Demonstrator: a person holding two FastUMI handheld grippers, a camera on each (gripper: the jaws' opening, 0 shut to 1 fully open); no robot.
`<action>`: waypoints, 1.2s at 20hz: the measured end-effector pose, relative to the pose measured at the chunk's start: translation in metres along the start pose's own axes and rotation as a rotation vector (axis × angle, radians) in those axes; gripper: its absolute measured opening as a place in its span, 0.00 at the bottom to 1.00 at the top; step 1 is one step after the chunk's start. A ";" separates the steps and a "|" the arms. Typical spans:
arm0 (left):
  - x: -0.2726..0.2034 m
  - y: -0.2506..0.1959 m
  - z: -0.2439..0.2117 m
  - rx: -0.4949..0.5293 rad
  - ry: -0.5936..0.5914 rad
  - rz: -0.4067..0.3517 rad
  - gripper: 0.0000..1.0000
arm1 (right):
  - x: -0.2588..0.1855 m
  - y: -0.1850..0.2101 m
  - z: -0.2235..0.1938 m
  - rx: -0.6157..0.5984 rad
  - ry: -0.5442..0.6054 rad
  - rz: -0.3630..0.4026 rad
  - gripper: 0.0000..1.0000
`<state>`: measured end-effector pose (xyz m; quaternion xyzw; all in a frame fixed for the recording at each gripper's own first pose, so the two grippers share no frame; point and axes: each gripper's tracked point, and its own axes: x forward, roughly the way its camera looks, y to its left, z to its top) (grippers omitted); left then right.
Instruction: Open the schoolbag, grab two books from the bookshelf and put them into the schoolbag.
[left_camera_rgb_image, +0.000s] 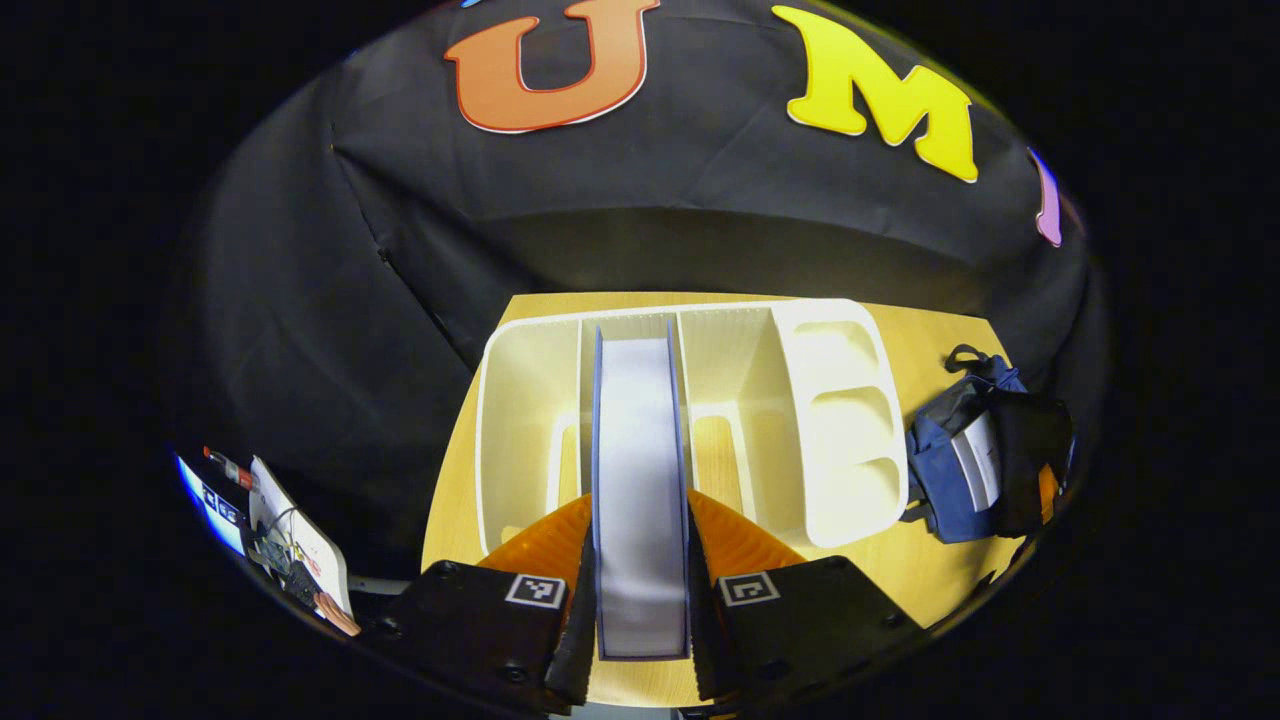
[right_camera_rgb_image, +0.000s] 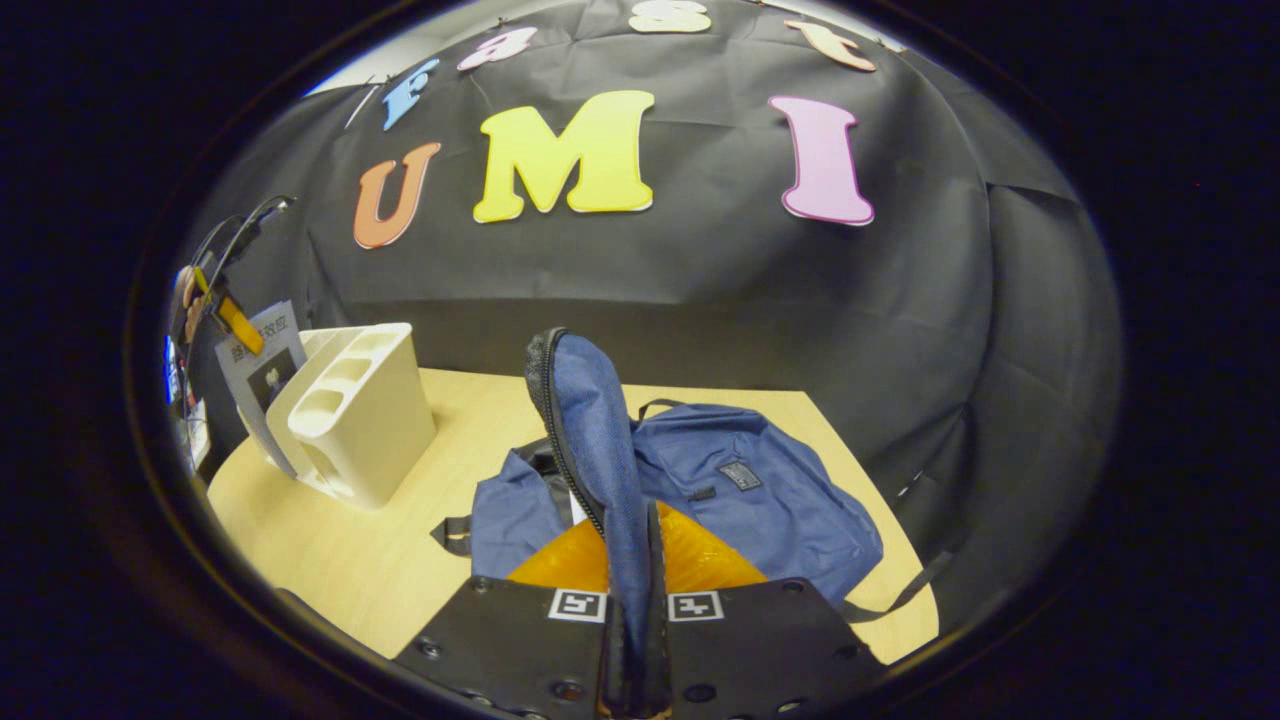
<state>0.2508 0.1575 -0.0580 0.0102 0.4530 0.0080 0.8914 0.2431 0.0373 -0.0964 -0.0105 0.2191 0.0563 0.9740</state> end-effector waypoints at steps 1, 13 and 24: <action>-0.008 0.001 -0.006 -0.005 -0.010 -0.005 0.42 | 0.000 0.000 -0.001 0.009 0.005 0.000 0.08; -0.097 0.014 -0.088 -0.107 -0.143 -0.044 0.41 | 0.002 0.006 -0.005 0.047 0.008 0.003 0.08; -0.105 -0.032 -0.148 -0.491 -0.246 -0.288 0.42 | 0.004 0.008 0.001 0.024 0.020 -0.005 0.08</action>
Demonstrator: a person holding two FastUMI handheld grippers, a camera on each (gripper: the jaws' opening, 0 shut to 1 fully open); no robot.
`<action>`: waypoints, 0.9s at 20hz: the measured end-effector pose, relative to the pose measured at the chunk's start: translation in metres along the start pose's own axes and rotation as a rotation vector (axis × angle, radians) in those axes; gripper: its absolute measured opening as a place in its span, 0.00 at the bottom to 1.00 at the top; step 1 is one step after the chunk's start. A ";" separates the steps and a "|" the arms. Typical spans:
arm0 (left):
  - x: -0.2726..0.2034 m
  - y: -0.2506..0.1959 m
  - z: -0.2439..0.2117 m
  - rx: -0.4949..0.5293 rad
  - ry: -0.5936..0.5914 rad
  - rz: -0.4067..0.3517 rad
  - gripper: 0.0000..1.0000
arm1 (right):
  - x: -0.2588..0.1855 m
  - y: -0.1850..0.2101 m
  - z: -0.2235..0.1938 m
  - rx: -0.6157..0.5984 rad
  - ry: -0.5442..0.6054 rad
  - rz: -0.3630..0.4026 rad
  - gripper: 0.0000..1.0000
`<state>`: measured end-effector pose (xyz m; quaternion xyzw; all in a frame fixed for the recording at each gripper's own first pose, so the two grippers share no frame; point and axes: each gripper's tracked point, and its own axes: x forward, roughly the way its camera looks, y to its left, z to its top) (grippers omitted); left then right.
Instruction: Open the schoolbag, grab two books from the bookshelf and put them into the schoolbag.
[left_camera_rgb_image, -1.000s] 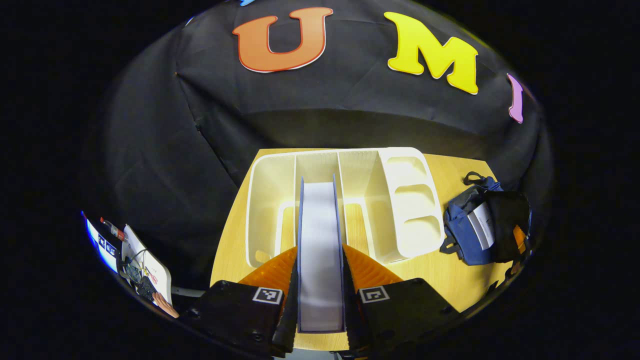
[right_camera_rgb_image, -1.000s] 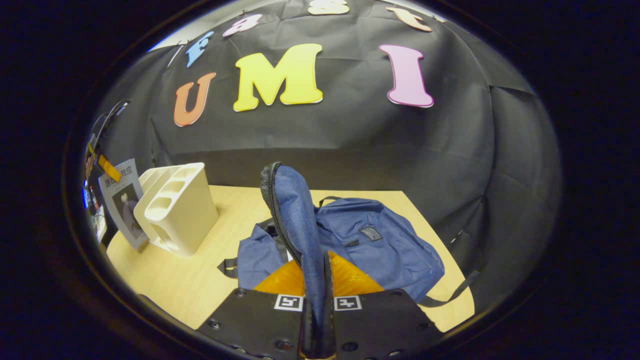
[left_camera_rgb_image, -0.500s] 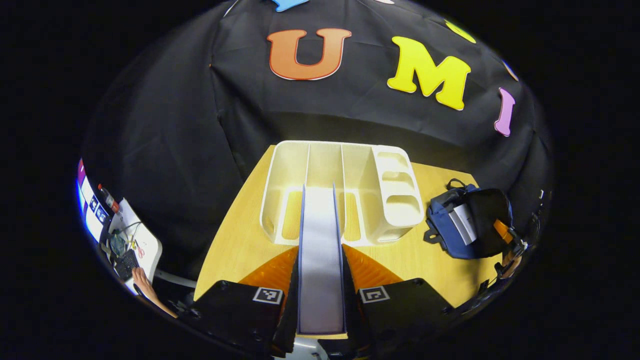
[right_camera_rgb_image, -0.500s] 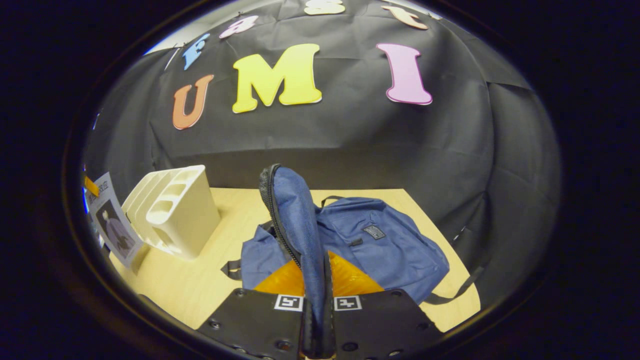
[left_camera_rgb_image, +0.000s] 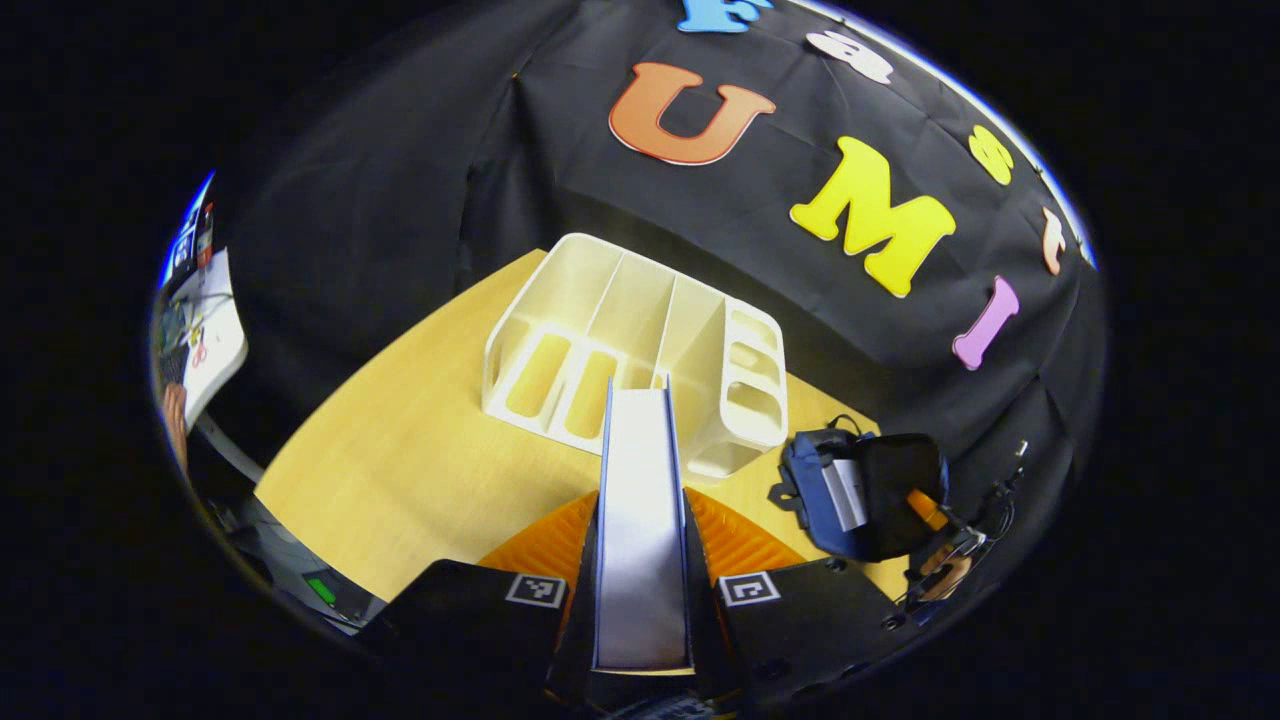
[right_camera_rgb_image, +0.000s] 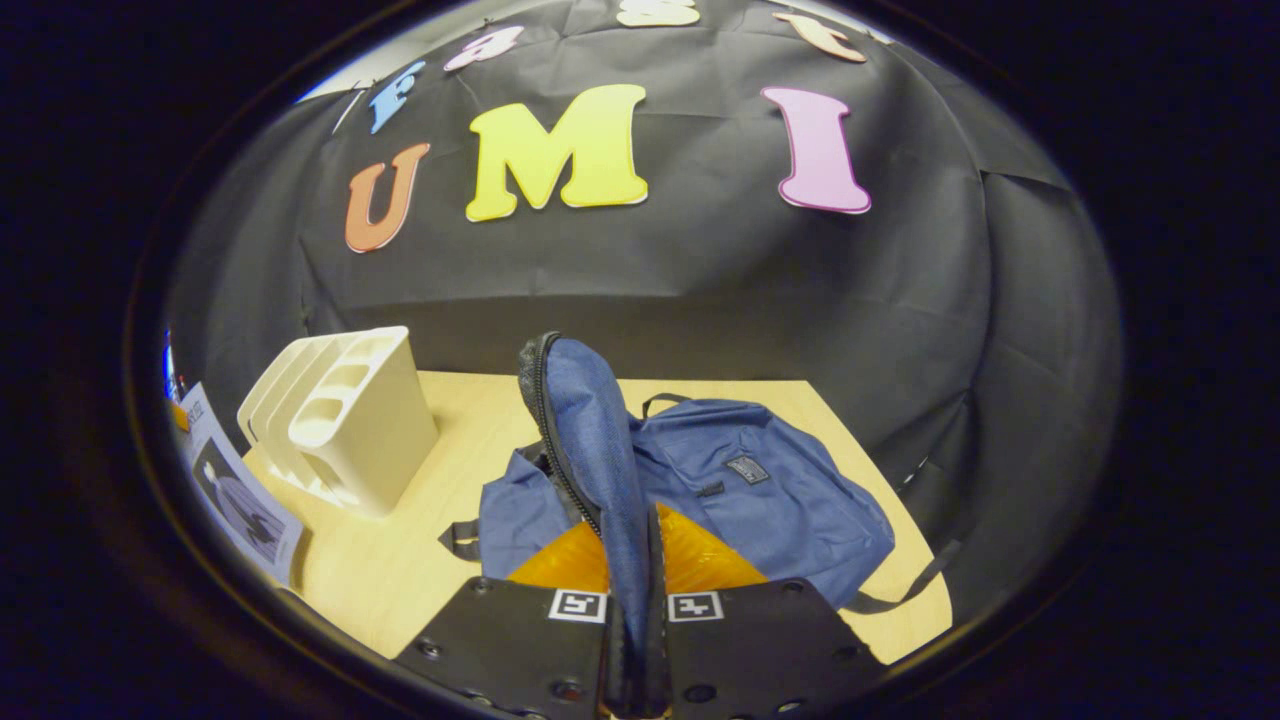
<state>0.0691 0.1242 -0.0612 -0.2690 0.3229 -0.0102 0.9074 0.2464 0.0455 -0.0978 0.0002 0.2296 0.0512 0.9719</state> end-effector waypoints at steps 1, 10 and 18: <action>0.000 -0.006 -0.003 -0.036 -0.021 -0.028 0.42 | 0.001 0.000 0.000 -0.001 -0.002 -0.001 0.08; 0.050 -0.058 -0.037 -0.286 0.029 -0.214 0.42 | 0.002 -0.001 0.005 -0.019 -0.003 -0.001 0.07; 0.090 -0.108 -0.044 -0.485 0.065 -0.348 0.41 | 0.005 -0.006 0.014 -0.023 0.000 0.000 0.07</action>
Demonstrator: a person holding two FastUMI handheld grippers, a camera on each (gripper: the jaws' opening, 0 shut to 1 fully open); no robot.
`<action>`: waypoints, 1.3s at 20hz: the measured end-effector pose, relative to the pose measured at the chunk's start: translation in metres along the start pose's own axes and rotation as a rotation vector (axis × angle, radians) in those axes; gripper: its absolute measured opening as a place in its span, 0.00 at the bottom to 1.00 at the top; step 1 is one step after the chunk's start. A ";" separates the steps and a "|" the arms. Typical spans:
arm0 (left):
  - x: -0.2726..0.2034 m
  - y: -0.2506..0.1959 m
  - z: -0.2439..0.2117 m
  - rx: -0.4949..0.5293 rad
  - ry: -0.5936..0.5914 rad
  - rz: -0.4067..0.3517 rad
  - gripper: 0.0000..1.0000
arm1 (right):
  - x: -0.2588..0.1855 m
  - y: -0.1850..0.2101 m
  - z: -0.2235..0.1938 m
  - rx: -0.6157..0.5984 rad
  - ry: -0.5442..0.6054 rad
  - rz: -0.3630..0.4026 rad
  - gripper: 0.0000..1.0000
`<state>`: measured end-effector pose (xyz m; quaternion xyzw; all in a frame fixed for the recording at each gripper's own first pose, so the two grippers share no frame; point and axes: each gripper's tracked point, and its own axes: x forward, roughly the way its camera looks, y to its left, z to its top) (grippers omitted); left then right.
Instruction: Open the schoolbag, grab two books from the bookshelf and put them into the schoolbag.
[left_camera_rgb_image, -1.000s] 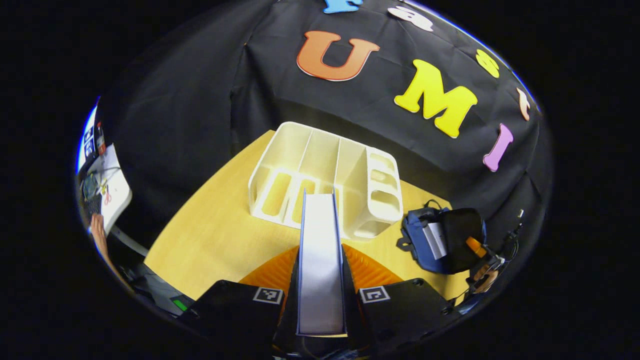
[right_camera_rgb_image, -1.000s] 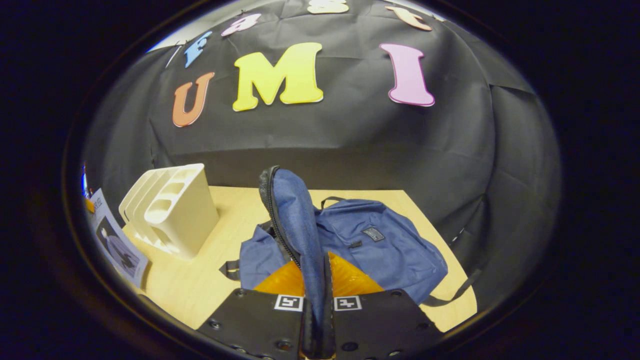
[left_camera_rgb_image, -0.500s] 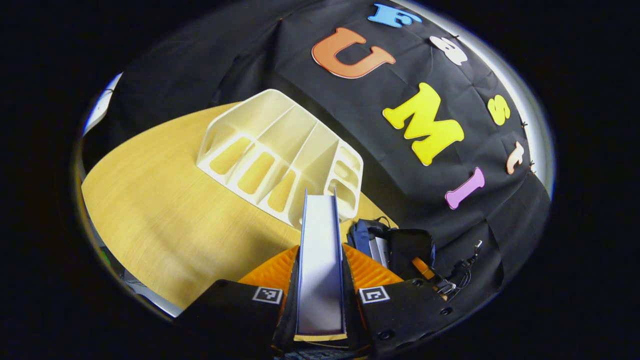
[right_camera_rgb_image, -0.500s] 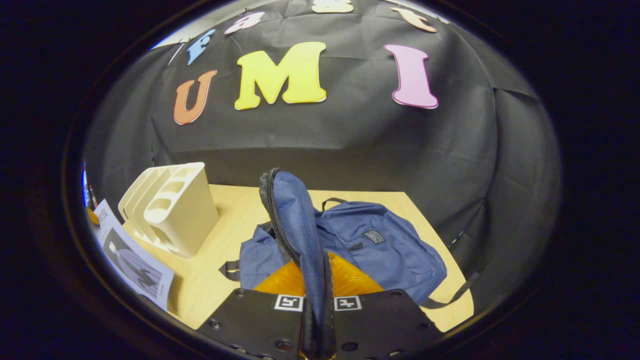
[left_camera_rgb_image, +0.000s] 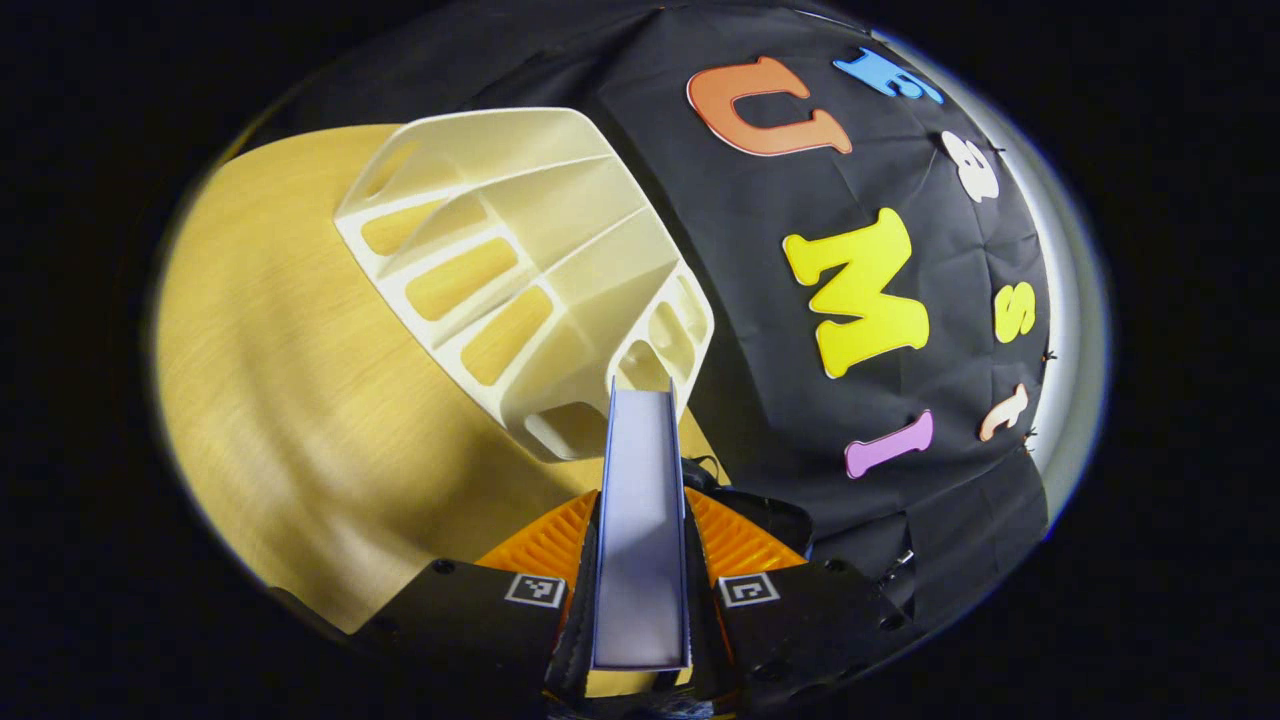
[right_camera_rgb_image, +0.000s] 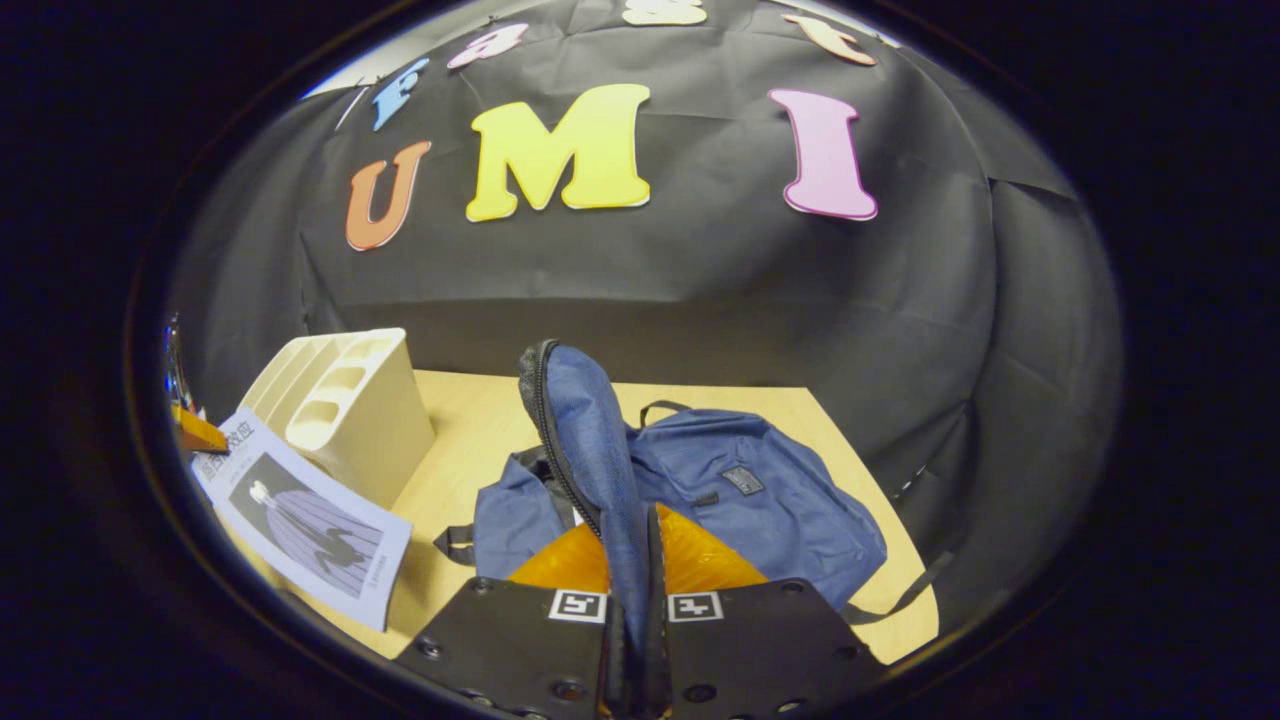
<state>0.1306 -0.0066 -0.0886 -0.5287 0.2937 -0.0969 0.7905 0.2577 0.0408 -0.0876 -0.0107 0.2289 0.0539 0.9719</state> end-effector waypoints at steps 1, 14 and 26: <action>0.007 -0.006 -0.006 -0.008 0.009 -0.021 0.41 | 0.000 0.000 0.003 -0.006 -0.005 0.001 0.08; 0.139 -0.080 -0.054 -0.079 0.046 -0.123 0.42 | -0.010 -0.019 0.036 -0.006 -0.050 -0.015 0.07; 0.186 -0.065 -0.088 0.090 -0.070 -0.054 0.42 | -0.019 -0.011 0.045 -0.039 -0.090 0.027 0.07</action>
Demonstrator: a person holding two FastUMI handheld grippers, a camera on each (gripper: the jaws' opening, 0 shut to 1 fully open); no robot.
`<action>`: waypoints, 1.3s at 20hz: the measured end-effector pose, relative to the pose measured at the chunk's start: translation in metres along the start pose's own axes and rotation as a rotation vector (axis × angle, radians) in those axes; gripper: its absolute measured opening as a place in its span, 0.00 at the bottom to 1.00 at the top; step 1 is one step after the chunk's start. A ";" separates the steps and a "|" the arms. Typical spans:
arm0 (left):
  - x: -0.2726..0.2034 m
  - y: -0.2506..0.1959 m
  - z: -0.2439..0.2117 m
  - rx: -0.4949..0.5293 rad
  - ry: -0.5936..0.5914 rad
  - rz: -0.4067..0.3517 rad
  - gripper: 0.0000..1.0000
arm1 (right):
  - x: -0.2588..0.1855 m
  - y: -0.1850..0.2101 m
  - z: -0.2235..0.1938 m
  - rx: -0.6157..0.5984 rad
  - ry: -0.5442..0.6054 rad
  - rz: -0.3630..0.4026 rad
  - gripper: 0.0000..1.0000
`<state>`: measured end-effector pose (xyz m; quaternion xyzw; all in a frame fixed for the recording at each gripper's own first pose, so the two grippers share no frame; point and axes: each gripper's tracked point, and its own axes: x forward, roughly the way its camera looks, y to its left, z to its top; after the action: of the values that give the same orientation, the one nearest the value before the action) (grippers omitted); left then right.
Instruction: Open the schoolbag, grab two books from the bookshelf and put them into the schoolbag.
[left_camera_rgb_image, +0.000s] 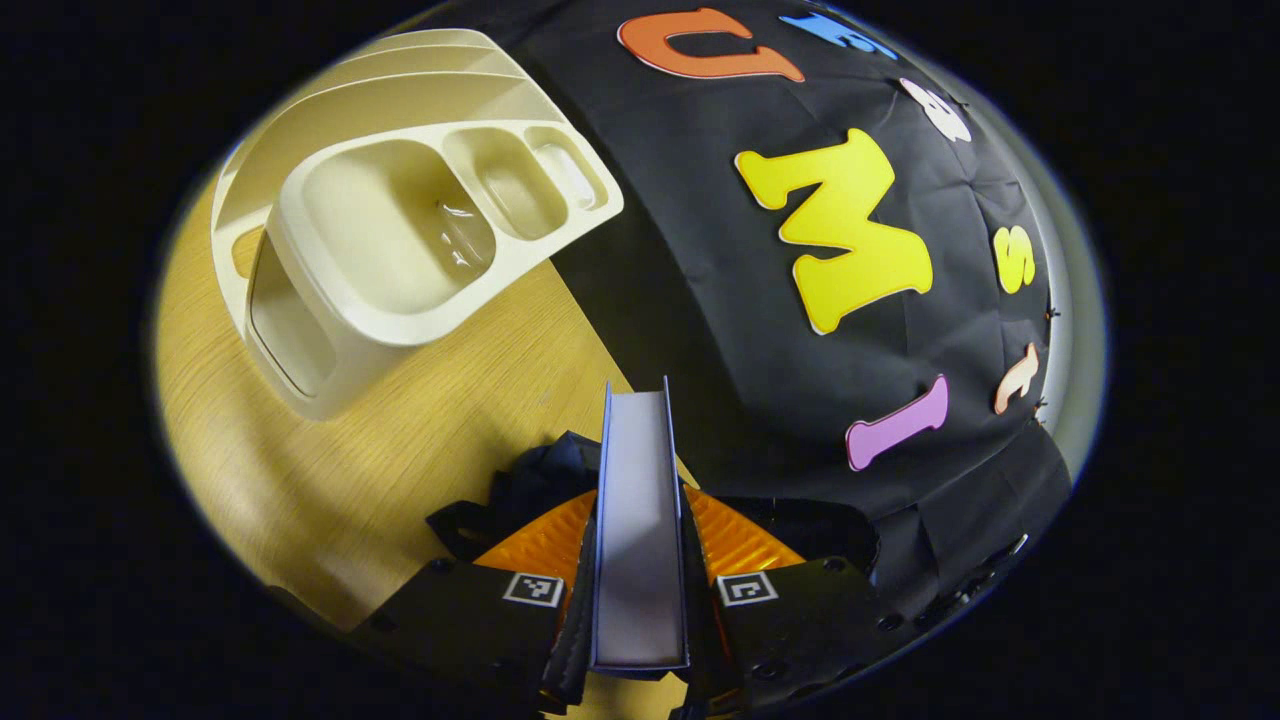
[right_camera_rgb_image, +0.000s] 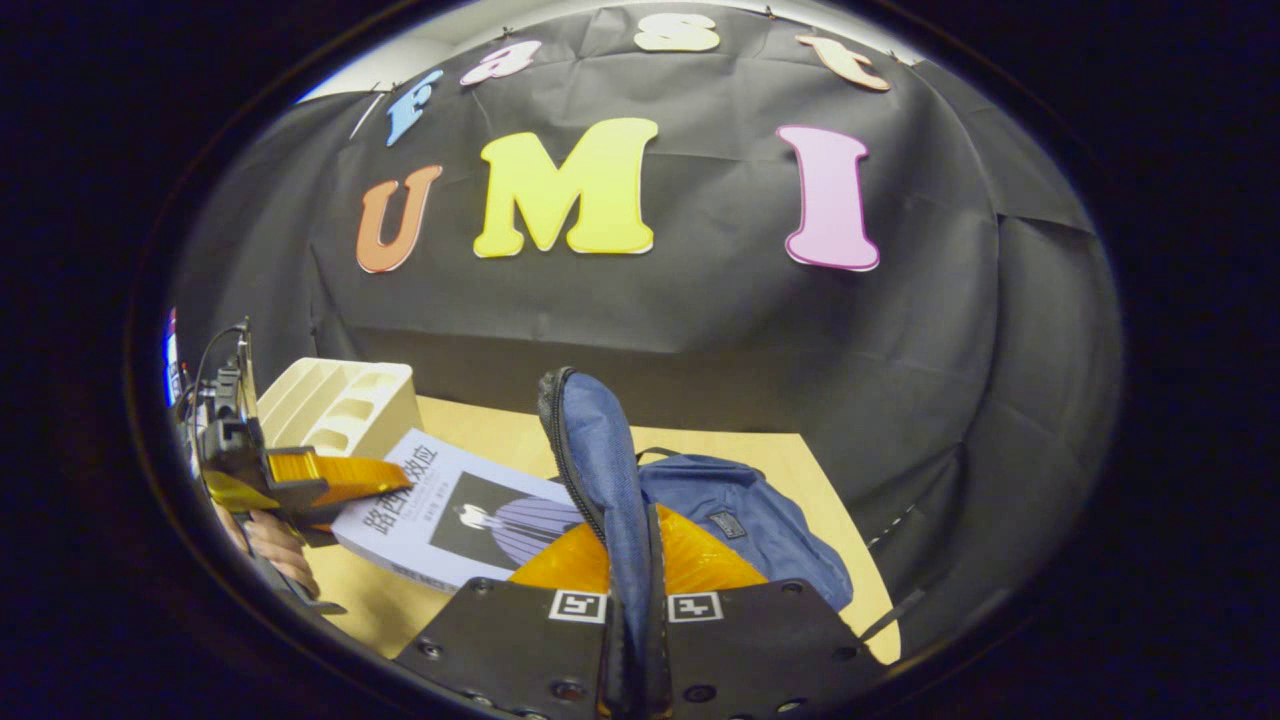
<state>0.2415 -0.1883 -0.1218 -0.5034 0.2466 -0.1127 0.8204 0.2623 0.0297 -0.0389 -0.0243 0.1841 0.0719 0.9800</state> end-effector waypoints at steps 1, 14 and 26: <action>0.004 0.001 -0.009 0.008 0.013 0.002 0.41 | 0.000 0.008 -0.001 0.003 0.001 0.015 0.07; 0.052 -0.014 -0.074 0.047 -0.023 0.007 0.42 | -0.007 0.009 0.009 -0.029 -0.027 0.036 0.07; 0.098 -0.031 -0.121 0.046 0.043 -0.016 0.45 | -0.003 0.002 0.005 0.028 -0.045 0.079 0.07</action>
<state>0.2645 -0.3386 -0.1677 -0.4839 0.2576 -0.1357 0.8253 0.2611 0.0322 -0.0328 -0.0017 0.1636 0.1083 0.9806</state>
